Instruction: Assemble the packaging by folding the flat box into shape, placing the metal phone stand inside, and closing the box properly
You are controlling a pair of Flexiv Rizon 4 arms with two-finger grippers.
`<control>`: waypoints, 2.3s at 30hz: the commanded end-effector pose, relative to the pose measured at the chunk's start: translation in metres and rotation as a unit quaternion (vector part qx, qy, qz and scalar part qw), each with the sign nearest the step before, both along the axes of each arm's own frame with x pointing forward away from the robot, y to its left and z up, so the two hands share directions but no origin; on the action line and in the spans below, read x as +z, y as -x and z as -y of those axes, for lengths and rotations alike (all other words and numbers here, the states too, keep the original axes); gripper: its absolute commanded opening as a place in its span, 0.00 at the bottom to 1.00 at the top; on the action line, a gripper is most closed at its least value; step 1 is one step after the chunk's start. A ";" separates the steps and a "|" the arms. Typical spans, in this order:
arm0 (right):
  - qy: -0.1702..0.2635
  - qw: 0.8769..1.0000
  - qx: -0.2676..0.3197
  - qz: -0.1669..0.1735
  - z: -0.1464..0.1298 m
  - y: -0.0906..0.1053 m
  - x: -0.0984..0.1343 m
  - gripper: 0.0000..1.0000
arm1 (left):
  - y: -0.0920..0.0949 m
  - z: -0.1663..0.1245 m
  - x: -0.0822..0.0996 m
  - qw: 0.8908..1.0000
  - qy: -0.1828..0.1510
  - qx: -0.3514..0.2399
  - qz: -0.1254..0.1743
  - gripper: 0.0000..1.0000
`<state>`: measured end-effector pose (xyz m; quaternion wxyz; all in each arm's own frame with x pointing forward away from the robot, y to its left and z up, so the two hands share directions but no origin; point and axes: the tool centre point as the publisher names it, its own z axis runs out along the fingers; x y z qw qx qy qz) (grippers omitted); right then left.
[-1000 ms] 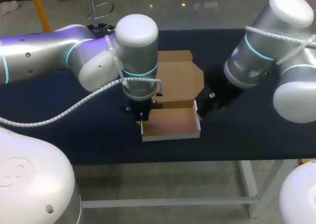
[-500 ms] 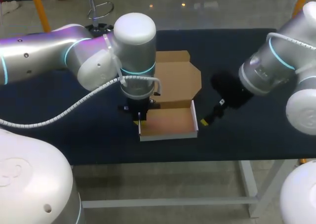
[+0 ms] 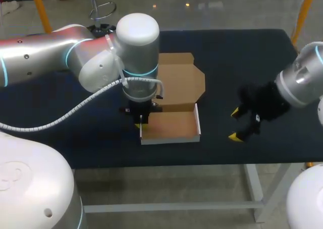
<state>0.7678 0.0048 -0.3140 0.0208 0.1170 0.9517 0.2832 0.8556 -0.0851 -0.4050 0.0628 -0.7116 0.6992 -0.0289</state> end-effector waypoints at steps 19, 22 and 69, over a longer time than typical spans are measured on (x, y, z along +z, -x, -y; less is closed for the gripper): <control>-0.041 0.998 0.027 0.030 0.020 0.015 0.016 1.00 | -0.003 -0.006 -0.004 0.997 -0.072 -0.004 0.008 0.00; -0.041 0.998 0.028 0.031 0.019 0.016 0.016 1.00 | -0.004 -0.007 -0.005 0.995 -0.103 -0.011 0.013 0.00; -0.037 0.999 0.031 0.022 0.015 0.010 0.013 1.00 | 0.005 -0.017 0.013 0.997 0.057 -0.042 0.044 1.00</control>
